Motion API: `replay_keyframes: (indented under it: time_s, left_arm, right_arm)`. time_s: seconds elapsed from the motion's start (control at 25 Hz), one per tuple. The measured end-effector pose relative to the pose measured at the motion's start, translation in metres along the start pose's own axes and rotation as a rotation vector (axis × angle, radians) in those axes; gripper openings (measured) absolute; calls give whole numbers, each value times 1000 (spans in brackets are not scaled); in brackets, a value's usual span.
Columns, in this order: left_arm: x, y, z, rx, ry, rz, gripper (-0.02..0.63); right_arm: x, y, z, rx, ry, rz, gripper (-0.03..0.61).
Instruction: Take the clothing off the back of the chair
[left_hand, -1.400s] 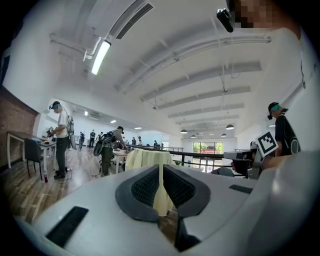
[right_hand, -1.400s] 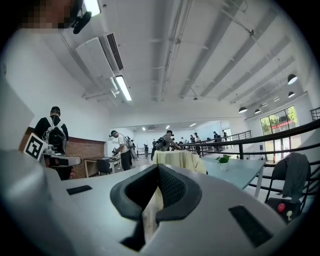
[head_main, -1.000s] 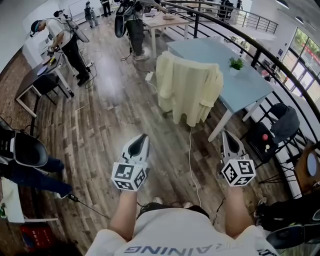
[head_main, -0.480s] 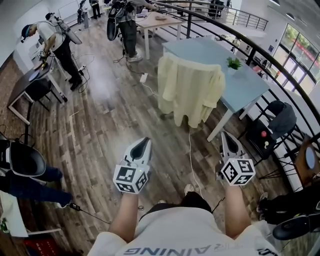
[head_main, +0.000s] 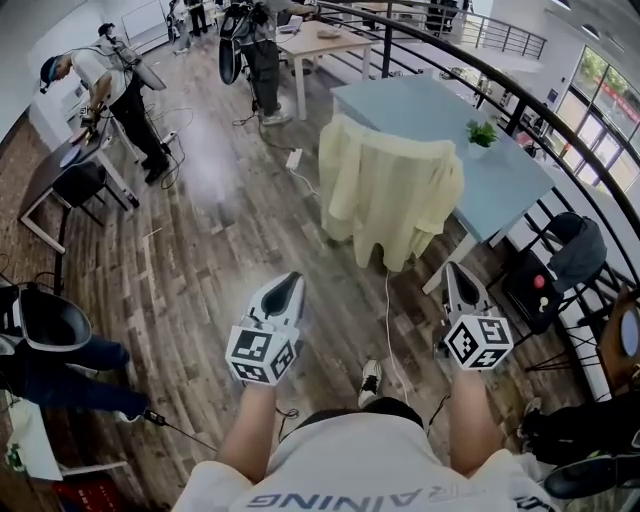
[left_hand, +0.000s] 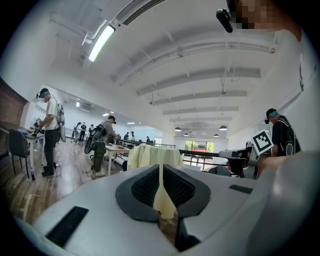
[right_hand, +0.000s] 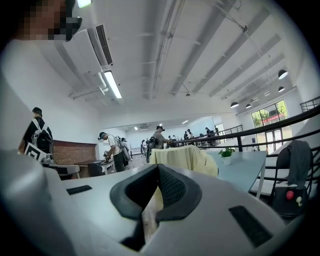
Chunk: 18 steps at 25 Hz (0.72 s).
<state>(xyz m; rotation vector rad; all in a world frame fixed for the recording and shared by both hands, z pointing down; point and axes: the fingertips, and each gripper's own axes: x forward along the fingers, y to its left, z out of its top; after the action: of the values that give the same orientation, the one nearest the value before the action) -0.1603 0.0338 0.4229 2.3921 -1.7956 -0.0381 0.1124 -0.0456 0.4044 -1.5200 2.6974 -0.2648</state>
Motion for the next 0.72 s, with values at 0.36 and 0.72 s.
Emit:
replay_keyframes:
  time_s: [0.36,0.72]
  left_arm:
    - [117,0,5,-27,26,-17,52]
    - [218,20,13,-18,48,27,52]
  right_arm:
    - [81,-81,16,31,4,11,20]
    - [156,-165,26,43,10,29,20]
